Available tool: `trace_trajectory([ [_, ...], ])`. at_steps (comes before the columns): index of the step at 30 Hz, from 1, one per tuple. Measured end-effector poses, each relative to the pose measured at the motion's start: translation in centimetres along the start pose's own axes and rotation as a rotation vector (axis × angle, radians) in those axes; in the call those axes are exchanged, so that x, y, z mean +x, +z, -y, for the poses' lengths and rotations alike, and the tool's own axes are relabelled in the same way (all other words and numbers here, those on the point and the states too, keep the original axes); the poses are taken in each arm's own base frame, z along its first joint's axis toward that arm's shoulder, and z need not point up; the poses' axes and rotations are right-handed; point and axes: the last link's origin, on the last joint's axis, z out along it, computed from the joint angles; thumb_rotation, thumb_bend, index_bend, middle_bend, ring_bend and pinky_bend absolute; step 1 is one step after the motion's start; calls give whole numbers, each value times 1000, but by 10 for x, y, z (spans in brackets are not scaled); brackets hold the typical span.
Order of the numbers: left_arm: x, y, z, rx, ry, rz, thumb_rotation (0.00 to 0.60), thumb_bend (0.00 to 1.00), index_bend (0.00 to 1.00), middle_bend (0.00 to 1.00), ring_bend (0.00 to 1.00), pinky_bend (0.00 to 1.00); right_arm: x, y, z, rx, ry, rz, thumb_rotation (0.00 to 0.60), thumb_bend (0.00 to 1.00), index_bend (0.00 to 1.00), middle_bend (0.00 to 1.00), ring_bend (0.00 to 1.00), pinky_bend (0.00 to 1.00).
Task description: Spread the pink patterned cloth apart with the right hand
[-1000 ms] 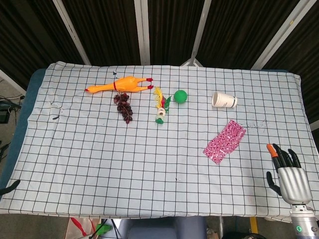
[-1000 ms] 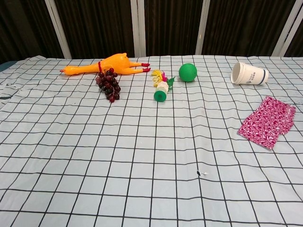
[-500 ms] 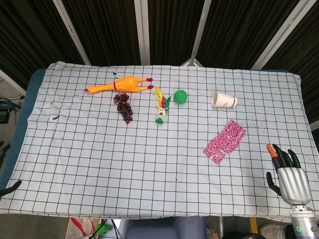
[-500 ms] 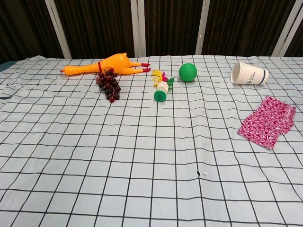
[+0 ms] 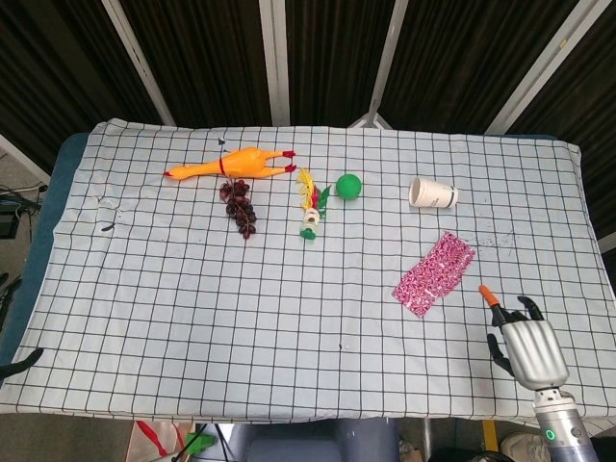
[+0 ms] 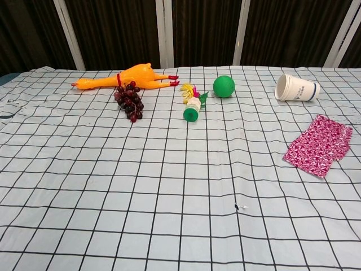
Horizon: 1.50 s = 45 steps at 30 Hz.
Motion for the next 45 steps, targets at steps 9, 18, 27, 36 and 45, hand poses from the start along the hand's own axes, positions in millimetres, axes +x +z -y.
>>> trace_trajectory([
  [9,-1,1,0,8,4,1,600,205,114,20,27,62,-15,36,31,84,-91,72,600,582,202,728,712,355],
  [18,-1,1,0,10,7,2,600,205,114,20,28,62,-24,57,52,112,-146,99,600,680,215,809,761,391],
  [27,-1,2,0,15,9,2,600,205,114,20,28,62,-33,62,61,132,-179,147,600,694,230,810,761,390],
  [36,-1,2,0,15,10,0,600,205,114,19,28,63,-42,68,68,134,-215,194,600,712,230,810,762,427],
  [45,-2,3,0,18,15,2,600,204,115,19,28,62,-53,81,77,134,-233,233,600,712,230,810,761,428],
])
